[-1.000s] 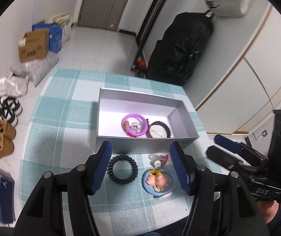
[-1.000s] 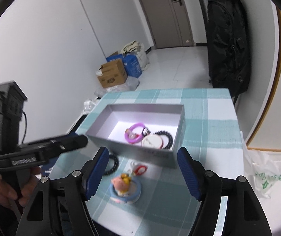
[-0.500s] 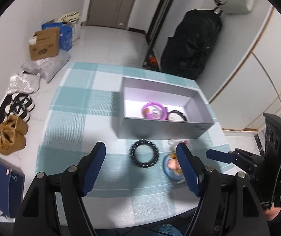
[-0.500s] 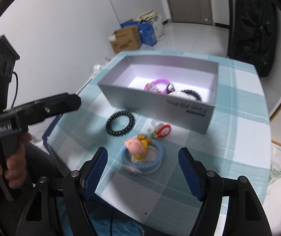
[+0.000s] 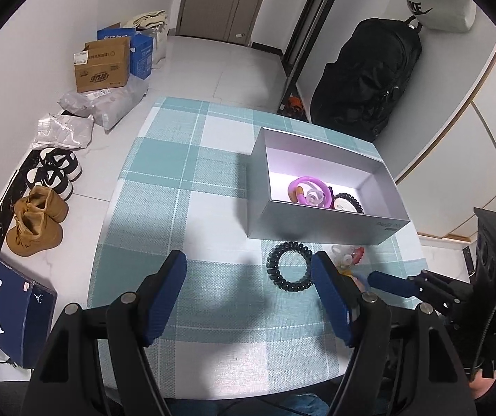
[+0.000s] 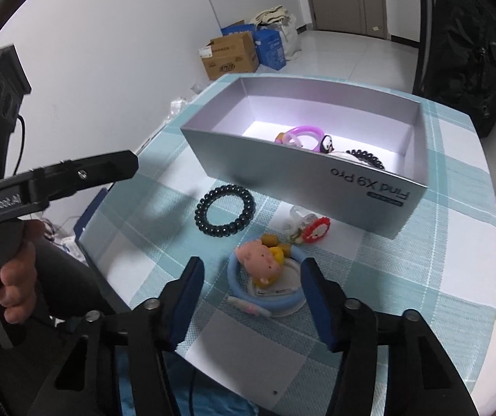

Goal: Organize jewelry
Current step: 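Withdraw both tools from the box, then grasp the pink figurine with the right tool while the left tool nears the bracelet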

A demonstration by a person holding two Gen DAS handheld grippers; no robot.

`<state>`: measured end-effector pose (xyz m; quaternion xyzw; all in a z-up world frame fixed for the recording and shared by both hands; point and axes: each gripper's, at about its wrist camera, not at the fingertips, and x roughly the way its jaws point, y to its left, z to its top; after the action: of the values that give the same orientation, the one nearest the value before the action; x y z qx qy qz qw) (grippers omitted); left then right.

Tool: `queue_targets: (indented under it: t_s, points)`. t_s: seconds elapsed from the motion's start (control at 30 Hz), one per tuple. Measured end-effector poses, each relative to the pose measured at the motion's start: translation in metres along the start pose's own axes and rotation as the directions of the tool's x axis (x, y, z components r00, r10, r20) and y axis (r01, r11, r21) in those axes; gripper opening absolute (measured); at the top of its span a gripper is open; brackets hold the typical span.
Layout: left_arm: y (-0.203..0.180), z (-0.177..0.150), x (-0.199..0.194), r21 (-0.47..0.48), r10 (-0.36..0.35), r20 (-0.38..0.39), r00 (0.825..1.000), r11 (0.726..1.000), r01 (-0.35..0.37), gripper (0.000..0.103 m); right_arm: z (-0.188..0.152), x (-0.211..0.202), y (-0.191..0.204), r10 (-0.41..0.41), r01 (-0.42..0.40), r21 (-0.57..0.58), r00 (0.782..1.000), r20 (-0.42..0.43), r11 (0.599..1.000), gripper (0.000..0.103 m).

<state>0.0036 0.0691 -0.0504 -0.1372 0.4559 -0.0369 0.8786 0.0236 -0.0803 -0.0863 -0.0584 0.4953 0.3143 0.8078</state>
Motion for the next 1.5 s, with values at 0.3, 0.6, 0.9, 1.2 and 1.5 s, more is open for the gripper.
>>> queue_targets:
  t_s: [0.3, 0.6, 0.9, 1.2, 1.5]
  points:
    - [0.002, 0.001, 0.002, 0.001, -0.009, -0.021, 1.000, 1.000, 0.009, 0.070, 0.002, 0.011, 0.008, -0.072, 0.072, -0.055, 0.997, -0.007, 0.996, 0.023]
    - [0.014, 0.003, 0.007, -0.048, -0.005, -0.041, 0.999, 0.999, 0.003, 0.070, 0.003, 0.008, 0.011, -0.100, 0.100, -0.098, 0.995, 0.005, 0.990, 0.020]
    - [0.007, 0.000, 0.014, -0.016, -0.013, -0.071, 0.997, 1.000, 0.012, 0.070, 0.011, -0.013, 0.000, -0.044, 0.046, -0.020, 0.996, 0.075, 0.999, 0.020]
    - [-0.022, -0.008, 0.035, 0.111, 0.039, -0.151, 0.988, 0.994, -0.022, 0.070, 0.014, -0.041, -0.018, -0.006, -0.008, 0.088, 0.988, 0.155, 0.996, 0.020]
    - [-0.033, -0.008, 0.056, 0.176, 0.083, -0.203, 0.976, 0.983, -0.047, 0.070, 0.017, -0.059, -0.031, 0.010, -0.038, 0.129, 0.978, 0.209, 0.991, 0.020]
